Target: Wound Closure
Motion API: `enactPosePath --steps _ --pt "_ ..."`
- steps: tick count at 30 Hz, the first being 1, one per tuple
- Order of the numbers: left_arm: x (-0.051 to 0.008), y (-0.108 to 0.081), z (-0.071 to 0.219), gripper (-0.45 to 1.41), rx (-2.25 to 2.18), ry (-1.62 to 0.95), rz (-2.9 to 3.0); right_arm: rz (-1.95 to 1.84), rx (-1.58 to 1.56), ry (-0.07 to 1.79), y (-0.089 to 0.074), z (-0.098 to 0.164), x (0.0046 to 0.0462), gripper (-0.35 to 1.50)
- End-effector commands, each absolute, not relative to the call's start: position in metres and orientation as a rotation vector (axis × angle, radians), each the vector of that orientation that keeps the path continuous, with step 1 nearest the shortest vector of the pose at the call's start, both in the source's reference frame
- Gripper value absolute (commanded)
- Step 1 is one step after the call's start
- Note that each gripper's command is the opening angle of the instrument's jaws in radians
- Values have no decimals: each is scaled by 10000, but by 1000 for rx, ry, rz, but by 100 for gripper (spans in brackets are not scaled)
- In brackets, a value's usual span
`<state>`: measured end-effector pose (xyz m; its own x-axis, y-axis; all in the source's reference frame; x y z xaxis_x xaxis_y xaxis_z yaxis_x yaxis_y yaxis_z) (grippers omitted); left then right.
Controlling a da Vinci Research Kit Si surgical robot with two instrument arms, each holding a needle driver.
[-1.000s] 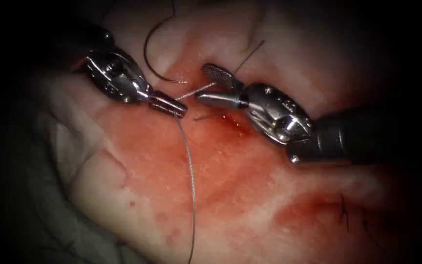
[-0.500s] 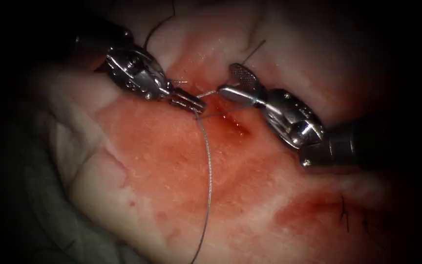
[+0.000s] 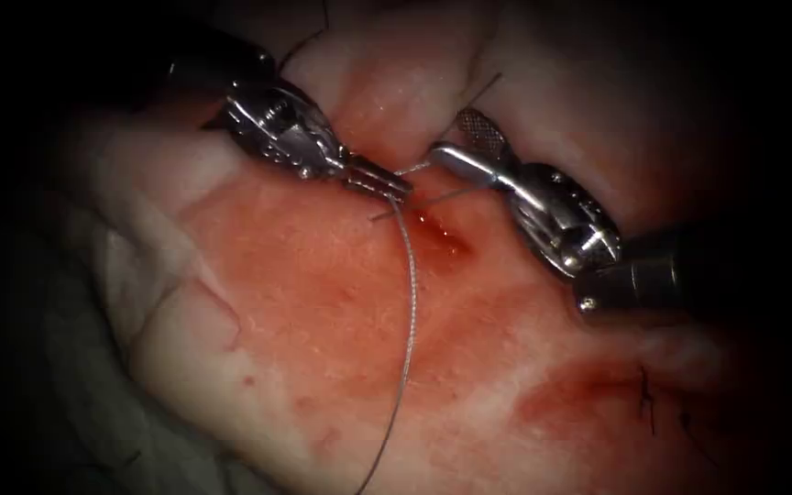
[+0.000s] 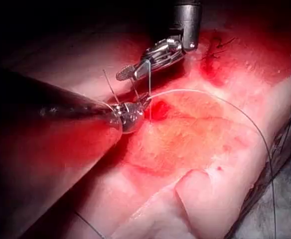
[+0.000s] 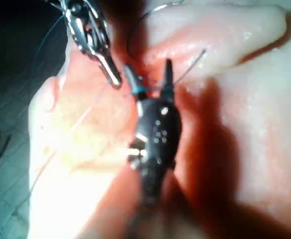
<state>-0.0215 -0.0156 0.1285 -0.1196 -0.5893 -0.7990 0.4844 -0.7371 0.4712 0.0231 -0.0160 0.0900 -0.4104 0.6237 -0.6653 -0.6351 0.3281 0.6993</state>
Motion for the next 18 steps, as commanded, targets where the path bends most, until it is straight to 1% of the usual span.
enactPosePath --steps 1,9,18 --pt "-222 -157 1291 -45 1438 -121 -1928 1386 -20 1427 -166 905 237 100" --pt "-234 -150 1295 -45 1434 -128 -1942 1447 -105 1360 -164 906 235 100" --pt "-235 -147 1296 -45 1434 -128 -1942 1507 -141 1286 -169 920 226 98"
